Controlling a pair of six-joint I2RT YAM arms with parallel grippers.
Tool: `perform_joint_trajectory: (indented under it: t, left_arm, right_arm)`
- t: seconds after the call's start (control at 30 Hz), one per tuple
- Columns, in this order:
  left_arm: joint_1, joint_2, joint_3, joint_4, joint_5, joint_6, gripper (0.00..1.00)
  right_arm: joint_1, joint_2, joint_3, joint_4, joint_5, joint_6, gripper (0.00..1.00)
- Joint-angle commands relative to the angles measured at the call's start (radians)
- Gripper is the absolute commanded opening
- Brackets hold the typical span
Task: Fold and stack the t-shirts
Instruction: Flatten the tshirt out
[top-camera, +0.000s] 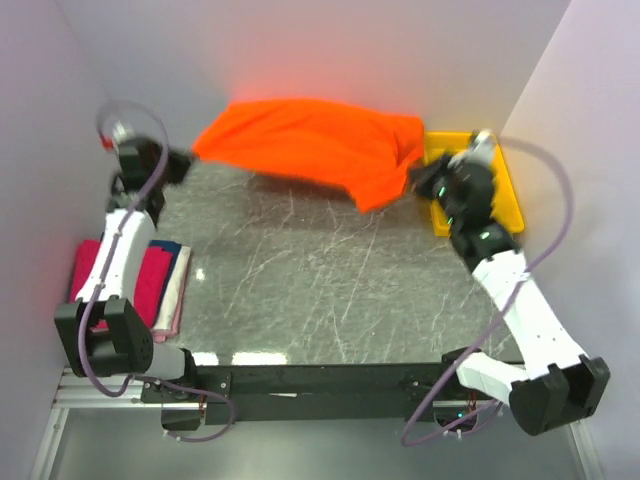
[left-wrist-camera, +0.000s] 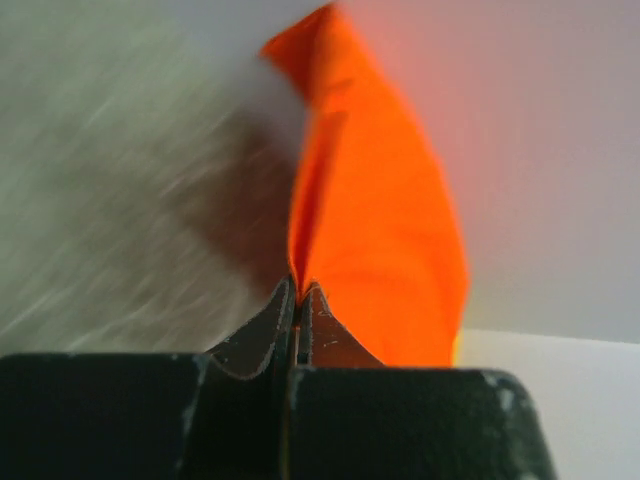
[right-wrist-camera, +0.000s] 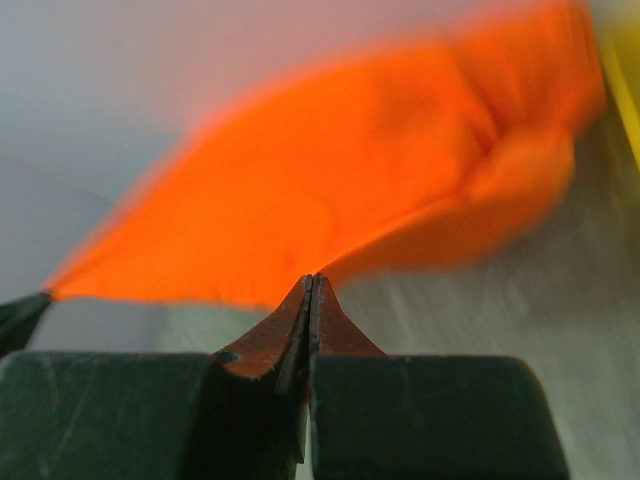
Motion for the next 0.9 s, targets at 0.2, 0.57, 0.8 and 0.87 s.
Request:
perform_joint_trajectory:
  t: [0.2, 0.57, 0.8, 0.87]
  left_arm:
    - [0.002, -0.088, -0.609, -0.07, -0.054, -0.087, 0.0]
    - [-0.004, -0.249, -0.76, -0.249, -0.162, -0.096, 0.0]
    - [-0.004, -0.315, -0.761, -0.348, -0.183, -0.072, 0.01]
    - [-0.004, -0.291, -0.75, -0.351, -0.182, -0.06, 0.01]
  right_arm:
    - [-0.004, -0.119, -0.677, 0.06, -0.103, 0.233, 0.0]
    - [0.007, -0.252, -0.869, -0.078, -0.14, 0.28, 0.0]
    - [0.007, -0.592, -0.862, -0.38, -0.118, 0.284, 0.0]
    - [0.007, -0.654, -0.842, -0.478, -0.12, 0.299, 0.0]
